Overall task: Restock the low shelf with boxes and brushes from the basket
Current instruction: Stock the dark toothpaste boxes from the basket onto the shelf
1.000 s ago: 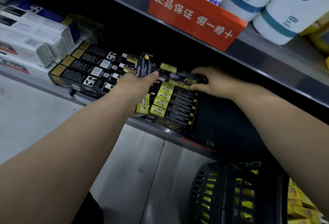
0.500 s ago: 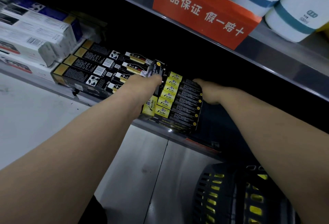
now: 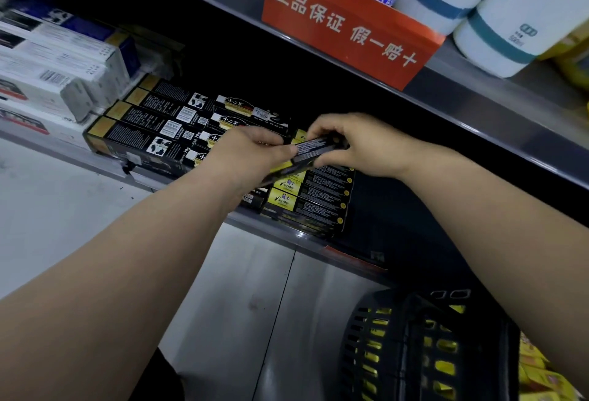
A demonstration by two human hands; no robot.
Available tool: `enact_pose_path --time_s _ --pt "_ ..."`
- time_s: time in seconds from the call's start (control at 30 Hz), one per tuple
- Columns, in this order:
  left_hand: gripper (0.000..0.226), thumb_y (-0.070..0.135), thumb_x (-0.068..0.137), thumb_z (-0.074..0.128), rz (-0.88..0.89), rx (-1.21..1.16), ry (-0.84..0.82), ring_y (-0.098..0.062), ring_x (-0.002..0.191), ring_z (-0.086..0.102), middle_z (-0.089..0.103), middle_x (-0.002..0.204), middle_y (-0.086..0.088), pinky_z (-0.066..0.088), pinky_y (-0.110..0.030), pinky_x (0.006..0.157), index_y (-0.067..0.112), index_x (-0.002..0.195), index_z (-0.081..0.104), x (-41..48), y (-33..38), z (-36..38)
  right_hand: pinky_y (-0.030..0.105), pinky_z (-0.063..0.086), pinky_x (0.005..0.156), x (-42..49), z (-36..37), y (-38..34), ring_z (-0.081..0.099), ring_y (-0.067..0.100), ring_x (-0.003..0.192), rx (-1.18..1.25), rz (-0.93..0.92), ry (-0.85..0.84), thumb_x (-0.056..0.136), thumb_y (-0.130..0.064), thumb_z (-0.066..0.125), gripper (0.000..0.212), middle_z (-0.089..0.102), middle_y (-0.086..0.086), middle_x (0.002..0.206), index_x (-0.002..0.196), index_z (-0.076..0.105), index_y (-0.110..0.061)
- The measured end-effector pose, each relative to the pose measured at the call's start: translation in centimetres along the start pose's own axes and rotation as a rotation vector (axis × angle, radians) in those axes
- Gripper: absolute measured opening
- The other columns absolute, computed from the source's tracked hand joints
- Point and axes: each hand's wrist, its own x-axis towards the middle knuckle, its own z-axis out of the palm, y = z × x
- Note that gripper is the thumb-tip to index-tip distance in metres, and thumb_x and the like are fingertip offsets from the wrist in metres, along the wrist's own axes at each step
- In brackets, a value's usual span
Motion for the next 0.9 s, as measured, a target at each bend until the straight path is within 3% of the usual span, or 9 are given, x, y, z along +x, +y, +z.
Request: enact_pose_path --time_s 0.07,0.17,0.27,0.33,0.4,0.5,0.63,0.8,0.9 --pt "0.042 0.022 0.083 0.070 0.053 0.025 0.004 -0.004 0.085 0.056 0.062 0.114 0.001 0.041 -0.003 0.058 0.016 0.123 0.057 0.1 -0.2 -0.1 0.024 0.039 0.073 -0.3 0.2 1.8 0.053 0.018 0.090 -0.040 0.116 0.048 0.083 -0.016 0.069 0.028 0.061 0.009 0.104 0.108 0.058 -0.008" --pt "0.054 0.023 0.083 0.069 0.061 0.070 -0.016 -0.013 0.104 0.052 0.056 0.129 0.000 0.038 -0.022 0.079 0.021 0.133 0.048 0.2 -0.5 -0.1 0.028 0.038 0.070 0.3 0.4 4.3 0.052 0.024 0.094 -0.069 0.313 0.159 0.089 -0.014 0.060 0.030 0.056 0.014 0.110 0.116 0.049 -0.007" --pt "0.055 0.022 0.084 0.068 0.046 0.095 -0.052 -0.013 0.102 0.052 0.058 0.125 0.003 0.035 -0.020 0.071 0.023 0.133 0.045 0.2 -0.6 0.2 0.026 0.033 0.057 2.2 0.7 5.8 0.051 0.026 0.085 0.041 0.486 0.279 0.096 -0.007 0.045 0.025 0.053 0.025 0.114 0.121 0.046 -0.008" --pt "0.051 0.021 0.084 0.067 0.037 0.109 -0.082 -0.012 0.098 0.052 0.058 0.121 0.003 0.035 -0.017 0.064 0.022 0.131 0.047 0.1 -0.5 0.4 0.025 0.029 0.048 3.5 1.0 6.7 0.042 0.018 0.066 0.110 0.556 0.330 0.097 -0.006 0.035 0.020 0.051 0.027 0.100 0.113 0.047 -0.009" --pt "0.044 0.020 0.085 0.066 0.029 0.112 -0.101 -0.010 0.091 0.053 0.058 0.119 0.002 0.034 -0.015 0.059 0.020 0.126 0.050 0.2 -0.5 0.5 0.025 0.027 0.047 4.6 1.9 7.8 0.037 0.015 0.062 0.135 0.579 0.327 0.097 -0.007 0.032 0.018 0.045 0.009 0.077 0.105 0.047 -0.013" --pt "0.036 0.019 0.085 0.066 0.031 0.133 -0.104 -0.006 0.083 0.053 0.060 0.117 -0.001 0.036 -0.013 0.057 0.020 0.119 0.055 0.3 -0.5 0.7 0.025 0.027 0.051 5.5 3.8 9.2 0.037 0.013 0.063 0.087 0.603 0.225 0.095 -0.007 0.035 0.023 0.039 -0.001 0.073 0.113 0.048 -0.010" --pt "0.035 0.017 0.085 0.066 0.034 0.148 -0.128 -0.014 0.093 0.056 0.061 0.117 -0.005 0.038 -0.013 0.059 0.018 0.118 0.056 0.4 -0.4 1.2 0.024 0.033 0.059 6.0 5.4 10.0 0.048 0.018 0.076 0.023 0.604 0.102 0.093 -0.012 0.041 0.042 0.052 0.006 0.101 0.131 0.039 -0.028" --pt "0.029 0.018 0.084 0.066 0.055 0.184 -0.147 -0.017 0.104 0.059 0.063 0.114 -0.005 0.038 -0.013 0.062 0.019 0.113 0.059 0.1 0.1 2.2 0.028 0.040 0.086 5.3 4.7 9.5 0.048 0.029 0.114 -0.067 0.588 -0.034 0.094 -0.008 0.047 0.063 0.039 0.013 0.142 0.148 0.021 -0.028" --pt "0.024 0.017 0.085 0.065 0.107 0.230 -0.188 -0.014 0.097 0.060 0.063 0.111 -0.002 0.043 -0.011 0.061 0.018 0.108 0.060 -0.6 0.7 3.1 0.028 0.038 0.091 3.8 3.1 7.5 0.044 0.030 0.123 -0.200 0.578 -0.151 0.093 -0.008 0.048 0.066 0.034 0.013 0.146 0.149 0.017 -0.021"
